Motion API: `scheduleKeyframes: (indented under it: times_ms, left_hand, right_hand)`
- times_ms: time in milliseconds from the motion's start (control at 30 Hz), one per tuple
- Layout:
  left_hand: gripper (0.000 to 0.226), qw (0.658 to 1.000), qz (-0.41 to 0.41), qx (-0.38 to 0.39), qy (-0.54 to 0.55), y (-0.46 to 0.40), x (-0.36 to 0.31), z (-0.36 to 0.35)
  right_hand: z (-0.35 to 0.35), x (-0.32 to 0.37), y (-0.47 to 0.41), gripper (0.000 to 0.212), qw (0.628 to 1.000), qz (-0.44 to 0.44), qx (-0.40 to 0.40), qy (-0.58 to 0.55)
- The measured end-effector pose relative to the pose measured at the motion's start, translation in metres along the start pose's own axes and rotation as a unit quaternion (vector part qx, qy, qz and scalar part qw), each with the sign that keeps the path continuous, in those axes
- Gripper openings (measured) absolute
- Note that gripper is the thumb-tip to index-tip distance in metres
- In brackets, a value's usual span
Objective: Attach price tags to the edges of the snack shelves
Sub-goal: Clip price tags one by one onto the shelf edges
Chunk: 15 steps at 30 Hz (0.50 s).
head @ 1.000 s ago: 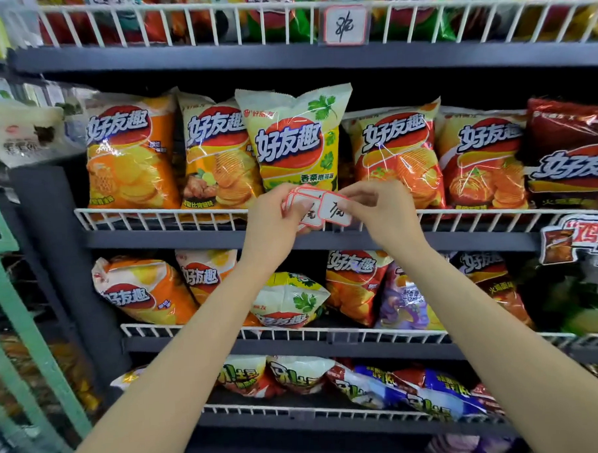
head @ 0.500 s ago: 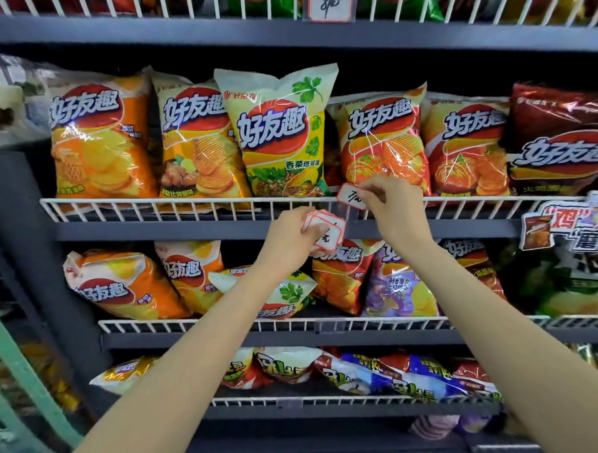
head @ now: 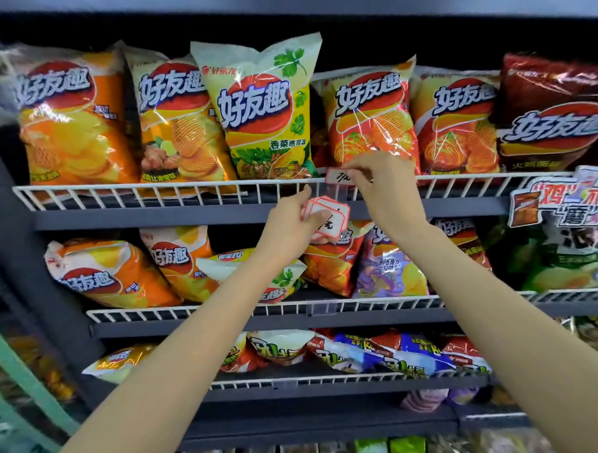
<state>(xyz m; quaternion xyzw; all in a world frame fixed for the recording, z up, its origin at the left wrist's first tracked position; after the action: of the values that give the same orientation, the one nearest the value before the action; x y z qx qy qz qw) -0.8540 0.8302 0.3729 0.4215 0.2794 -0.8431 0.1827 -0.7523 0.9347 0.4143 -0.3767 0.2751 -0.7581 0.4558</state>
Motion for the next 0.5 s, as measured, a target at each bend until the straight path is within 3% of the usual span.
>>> scheduleKeyframes:
  times_ms: [133, 267, 500]
  left_hand:
    - [0.056, 0.999, -0.016, -0.024, -0.027, 0.003, 0.005, 0.005]
    - [0.054, 0.999, -0.028, 0.001, -0.042, 0.007, 0.01, 0.011]
    - [0.056, 0.997, -0.024, 0.044, -0.064, 0.009, 0.015, 0.017]
  right_hand:
    - [0.0, -0.002, 0.002, 0.02, 1.0, 0.011, -0.016, -0.002]
    - [0.002, 0.001, 0.001, 0.02, 0.999, 0.027, -0.03, 0.016]
    - [-0.01, 0.005, -0.003, 0.023, 0.994, 0.059, 0.025, 0.091]
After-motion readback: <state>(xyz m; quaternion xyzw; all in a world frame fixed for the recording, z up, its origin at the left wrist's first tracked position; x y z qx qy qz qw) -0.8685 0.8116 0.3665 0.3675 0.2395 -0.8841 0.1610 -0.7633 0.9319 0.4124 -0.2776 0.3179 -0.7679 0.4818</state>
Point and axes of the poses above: each hand's wrist, its own y-axis away from the middle knuckle, its own z-axis out of the back of the hand, x = y × z, the point moved 2 cm from there along -y, towards the middle knuckle, and after that the axes turned 1 degree about y, right-handed, at the moved point
